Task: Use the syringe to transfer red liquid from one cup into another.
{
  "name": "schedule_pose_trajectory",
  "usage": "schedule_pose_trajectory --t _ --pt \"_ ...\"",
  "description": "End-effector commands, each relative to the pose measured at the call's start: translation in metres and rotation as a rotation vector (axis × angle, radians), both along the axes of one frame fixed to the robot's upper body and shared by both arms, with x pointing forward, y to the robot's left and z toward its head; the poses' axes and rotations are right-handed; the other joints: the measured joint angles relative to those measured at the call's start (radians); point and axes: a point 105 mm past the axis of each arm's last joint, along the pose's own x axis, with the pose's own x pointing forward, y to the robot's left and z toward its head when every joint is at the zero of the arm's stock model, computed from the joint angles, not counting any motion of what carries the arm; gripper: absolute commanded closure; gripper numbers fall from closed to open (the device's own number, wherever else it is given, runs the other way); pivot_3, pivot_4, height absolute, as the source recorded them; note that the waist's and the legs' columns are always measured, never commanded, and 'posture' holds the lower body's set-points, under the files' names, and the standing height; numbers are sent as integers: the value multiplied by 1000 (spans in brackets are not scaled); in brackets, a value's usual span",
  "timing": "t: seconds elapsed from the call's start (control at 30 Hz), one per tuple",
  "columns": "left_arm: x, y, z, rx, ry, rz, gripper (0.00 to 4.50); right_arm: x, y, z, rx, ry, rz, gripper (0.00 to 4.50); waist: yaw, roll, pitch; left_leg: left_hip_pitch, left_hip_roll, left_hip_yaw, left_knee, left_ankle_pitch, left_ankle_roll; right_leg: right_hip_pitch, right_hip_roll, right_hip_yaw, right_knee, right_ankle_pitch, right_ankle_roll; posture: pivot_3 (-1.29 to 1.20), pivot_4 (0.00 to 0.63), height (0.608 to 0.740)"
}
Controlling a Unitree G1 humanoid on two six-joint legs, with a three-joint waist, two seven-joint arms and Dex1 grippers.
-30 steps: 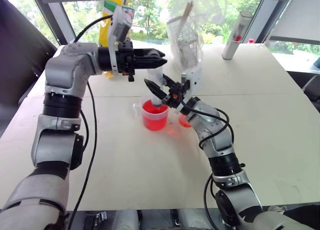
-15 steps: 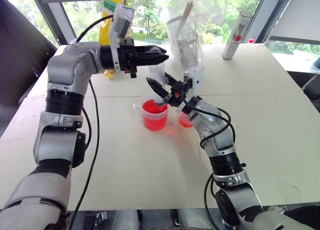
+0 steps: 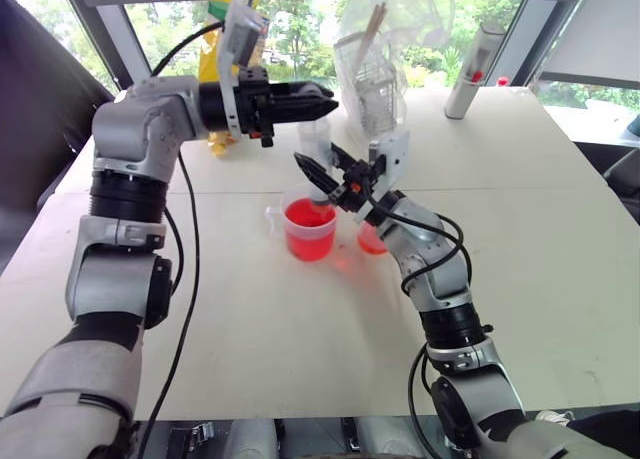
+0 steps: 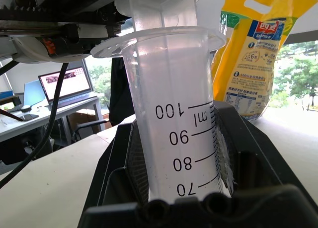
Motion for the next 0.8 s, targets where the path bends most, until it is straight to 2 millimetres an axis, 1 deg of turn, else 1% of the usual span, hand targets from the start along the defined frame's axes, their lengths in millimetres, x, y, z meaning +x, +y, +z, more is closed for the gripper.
schedule_pose_trajectory --t 0.03,0.47,0.67,0.8 --pt "-5 16 54 -87 -183 73 3860 -7 10 -10 -19 19 58 3078 0 0 0 0 0 0 0 0 0 0 0 0 0 0 0 0 150 739" --pt "-5 15 56 -82 -192 71 3860 -6 13 -18 -18 42 62 3078 0 0 0 0 0 0 0 0 0 0 0 0 0 0 0 0 150 739" --pt "-5 14 54 -79 -190 69 3860 -7 14 -20 -19 49 65 3078 0 0 0 0 0 0 0 0 0 0 0 0 0 0 0 0 150 739" --pt "-7 14 50 -65 -183 61 3860 -8 14 -18 -20 40 66 3078 0 0 0 0 0 0 0 0 0 0 0 0 0 0 0 0 150 739"
